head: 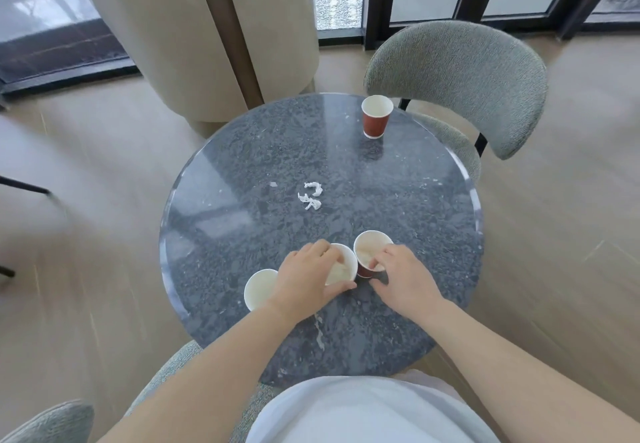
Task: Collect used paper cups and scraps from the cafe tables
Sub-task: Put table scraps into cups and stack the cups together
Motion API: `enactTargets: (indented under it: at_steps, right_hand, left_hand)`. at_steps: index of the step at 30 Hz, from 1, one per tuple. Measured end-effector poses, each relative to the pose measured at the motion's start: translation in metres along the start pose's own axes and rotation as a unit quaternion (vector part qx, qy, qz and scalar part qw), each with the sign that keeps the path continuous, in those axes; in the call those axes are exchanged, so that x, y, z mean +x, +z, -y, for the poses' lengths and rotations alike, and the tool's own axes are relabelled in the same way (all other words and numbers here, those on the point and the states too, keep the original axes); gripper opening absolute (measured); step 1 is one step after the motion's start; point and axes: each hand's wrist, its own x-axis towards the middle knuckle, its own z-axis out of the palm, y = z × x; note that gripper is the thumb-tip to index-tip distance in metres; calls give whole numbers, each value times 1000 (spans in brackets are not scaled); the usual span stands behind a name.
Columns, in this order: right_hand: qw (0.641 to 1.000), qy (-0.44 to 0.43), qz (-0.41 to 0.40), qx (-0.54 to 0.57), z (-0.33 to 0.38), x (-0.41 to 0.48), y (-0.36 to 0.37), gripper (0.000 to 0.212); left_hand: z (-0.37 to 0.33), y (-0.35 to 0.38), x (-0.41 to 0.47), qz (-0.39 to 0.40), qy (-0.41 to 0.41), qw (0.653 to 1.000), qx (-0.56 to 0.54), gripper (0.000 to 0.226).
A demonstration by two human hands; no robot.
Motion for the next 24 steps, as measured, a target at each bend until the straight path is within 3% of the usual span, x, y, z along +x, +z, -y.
enactTargets:
  at_steps: [5,8,13,17,21,24]
  right_hand:
    - [998,-37,-46,-36,13,0,1,38]
    - [996,-75,-38,-38,21,0,3,41]
    - [994,-94,-15,-62,33,12,7,27]
    - [992,-91,-18,-80,39,22,7,12]
    - [993,-88,-34,-67,43,28,8,8]
    - [994,-84,-46,-48,43,31,7,5]
  left_hand:
    - [21,-16,-8,-39,-35,998,-43,25]
    - [38,-22,-15,-4,-67,997,-36,23]
    - [62,-29,-23,109,-115,987,-22,45]
    - [74,-24,-23,178,-139,974,31,43]
    - [81,-19,-15,185,-185,964,43,32]
    - [83,-18,-7,139,-225,964,-7,27]
